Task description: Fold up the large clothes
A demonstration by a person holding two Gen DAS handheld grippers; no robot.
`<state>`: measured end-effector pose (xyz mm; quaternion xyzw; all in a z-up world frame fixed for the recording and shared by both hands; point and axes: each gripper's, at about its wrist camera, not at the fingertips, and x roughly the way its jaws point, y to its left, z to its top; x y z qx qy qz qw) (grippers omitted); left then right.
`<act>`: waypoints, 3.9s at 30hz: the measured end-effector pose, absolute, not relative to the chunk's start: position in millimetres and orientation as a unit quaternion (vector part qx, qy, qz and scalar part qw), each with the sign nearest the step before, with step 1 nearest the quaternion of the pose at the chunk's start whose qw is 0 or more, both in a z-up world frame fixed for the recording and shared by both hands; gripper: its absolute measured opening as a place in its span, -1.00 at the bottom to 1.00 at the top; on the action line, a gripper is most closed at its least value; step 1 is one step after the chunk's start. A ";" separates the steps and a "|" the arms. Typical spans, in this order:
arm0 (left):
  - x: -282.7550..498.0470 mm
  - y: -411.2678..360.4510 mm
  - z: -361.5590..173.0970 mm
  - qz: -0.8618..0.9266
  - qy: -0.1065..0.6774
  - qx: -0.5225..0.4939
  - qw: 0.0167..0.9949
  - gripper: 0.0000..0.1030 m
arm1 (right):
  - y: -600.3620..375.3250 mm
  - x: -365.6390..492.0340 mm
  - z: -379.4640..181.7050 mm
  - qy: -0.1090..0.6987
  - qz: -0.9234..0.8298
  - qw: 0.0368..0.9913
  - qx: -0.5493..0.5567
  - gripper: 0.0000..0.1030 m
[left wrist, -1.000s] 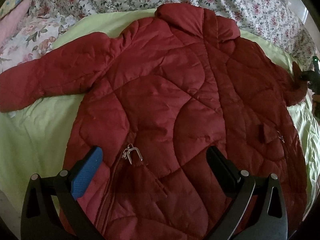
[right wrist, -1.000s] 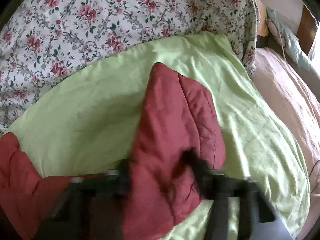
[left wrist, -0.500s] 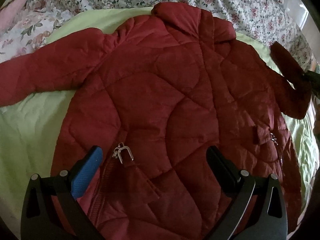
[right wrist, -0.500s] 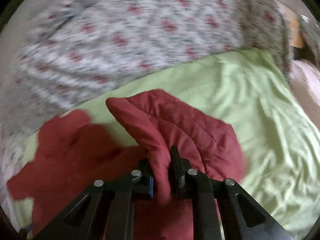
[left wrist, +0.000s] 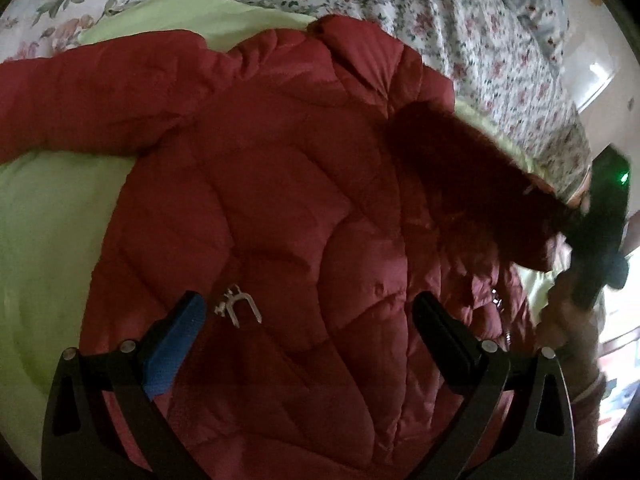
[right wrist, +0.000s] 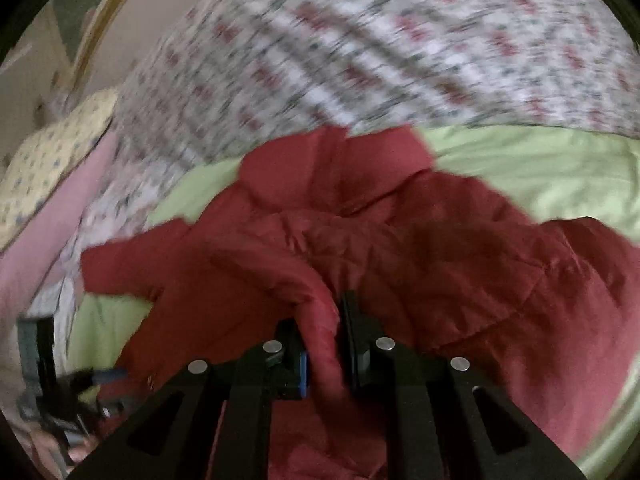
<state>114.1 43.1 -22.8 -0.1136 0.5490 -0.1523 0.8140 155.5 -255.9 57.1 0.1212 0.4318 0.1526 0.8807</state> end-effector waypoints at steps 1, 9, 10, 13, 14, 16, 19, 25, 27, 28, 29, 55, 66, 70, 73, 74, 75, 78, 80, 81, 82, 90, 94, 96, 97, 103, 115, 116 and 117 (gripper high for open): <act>116.6 46.6 -21.9 -0.154 0.548 -0.118 0.814 1.00 | -250.1 153.7 53.2 0.437 0.162 0.877 0.116 -0.73; 152.6 58.5 -21.4 -0.178 0.556 -0.163 0.796 1.00 | -196.0 145.5 34.9 0.450 0.248 0.857 0.038 -0.64; 159.3 60.2 -21.6 -0.186 0.557 -0.176 0.790 1.00 | -193.4 145.5 33.2 0.449 0.255 0.856 0.034 -0.64; 185.1 54.2 -21.5 -0.194 0.556 -0.186 0.787 1.00 | -187.6 148.0 29.3 0.451 0.268 0.851 0.030 -0.64; 192.7 50.9 -22.0 -0.193 0.556 -0.182 0.787 1.00 | -185.0 148.7 29.0 0.451 0.270 0.850 0.028 -0.63; 210.9 41.0 -29.0 -0.200 0.565 -0.179 0.780 0.96 | -182.8 148.8 28.3 0.452 0.273 0.849 0.025 -0.63; 231.1 32.9 -44.1 -0.212 0.583 -0.201 0.758 0.21 | -181.8 148.7 28.4 0.450 0.271 0.850 0.026 -0.62; 243.6 25.1 -48.1 -0.227 0.582 -0.219 0.750 -0.60 | -178.5 152.6 30.7 0.454 0.265 0.850 0.026 -0.42; 242.8 25.8 -42.2 -0.233 0.573 -0.215 0.756 -0.77 | -181.4 151.0 32.0 0.461 0.272 0.844 0.039 0.09; 242.5 26.6 -38.4 -0.232 0.567 -0.209 0.762 -0.79 | -183.9 148.2 33.7 0.460 0.272 0.844 0.042 0.31; 241.5 31.2 -34.2 -0.227 0.560 -0.198 0.771 -0.80 | -186.8 144.0 36.5 0.457 0.268 0.847 0.039 0.31; 201.9 56.6 25.7 -0.134 0.428 -0.073 0.891 -0.65 | -281.2 170.3 5.7 0.499 0.021 0.865 0.038 0.30; 227.7 -14.0 -38.3 -0.147 0.476 0.007 0.867 -0.65 | -283.2 172.0 3.8 0.503 0.016 0.863 0.039 0.31; 227.5 -7.2 -46.0 -0.149 0.483 -0.005 0.863 -0.65 | -280.5 165.9 24.7 0.490 0.025 0.869 0.063 0.33; 226.9 -9.3 -44.9 -0.145 0.482 0.004 0.864 -0.64 | -268.2 165.1 39.0 0.473 0.037 0.879 0.051 0.30; 227.0 -9.0 -45.6 -0.145 0.482 0.004 0.864 -0.64 | -264.8 167.3 37.8 0.478 0.038 0.876 0.047 0.30; 227.6 -7.8 -45.7 -0.145 0.482 0.003 0.864 -0.64 | -262.8 170.8 32.8 0.488 0.036 0.871 0.043 0.30; 226.6 -6.2 -48.8 -0.150 0.484 -0.006 0.862 -0.65 | -266.3 179.2 4.2 0.518 0.019 0.854 0.032 0.30; 227.9 -6.6 -49.7 -0.153 0.485 -0.009 0.861 -0.65 | -271.1 178.6 -4.5 0.515 0.020 0.856 0.039 0.31; 228.1 -6.4 -49.9 -0.155 0.484 -0.009 0.861 -0.65 | -272.2 178.9 -4.8 0.514 0.019 0.856 0.043 0.31; 228.1 -6.1 -49.7 -0.158 0.483 -0.009 0.861 -0.65 | -272.4 178.0 -4.6 0.514 0.018 0.856 0.042 0.31; 219.0 23.9 -33.6 -0.185 0.492 -0.073 0.847 -0.65 | -275.8 169.6 10.1 0.504 0.026 0.861 0.064 0.30; 206.1 44.7 -23.8 -0.160 0.481 -0.085 0.858 -0.30 | -277.9 157.7 28.3 0.491 0.031 0.867 0.084 0.30; 199.2 61.3 -20.0 -0.147 0.474 -0.102 0.862 -0.17 | -279.2 150.6 36.6 0.486 0.035 0.868 0.092 0.31; 198.0 67.4 -18.5 -0.141 0.472 -0.107 0.864 -0.08 | -280.4 147.6 39.5 0.485 0.037 0.869 0.096 0.31; 189.0 122.4 -22.4 -0.091 0.466 -0.155 0.866 0.15 | -277.8 125.9 54.4 0.482 0.054 0.868 0.109 0.31; 180.8 251.4 -53.2 0.057 0.452 -0.253 0.853 0.26 | -260.8 90.8 69.4 0.479 0.089 0.867 0.106 0.31; 181.9 262.9 -56.9 0.078 0.451 -0.258 0.851 0.26 | -259.7 88.7 68.9 0.481 0.091 0.865 0.107 0.31; 183.5 273.1 -60.0 0.094 0.450 -0.264 0.848 0.26 | -259.2 87.5 68.0 0.483 0.092 0.864 0.108 0.31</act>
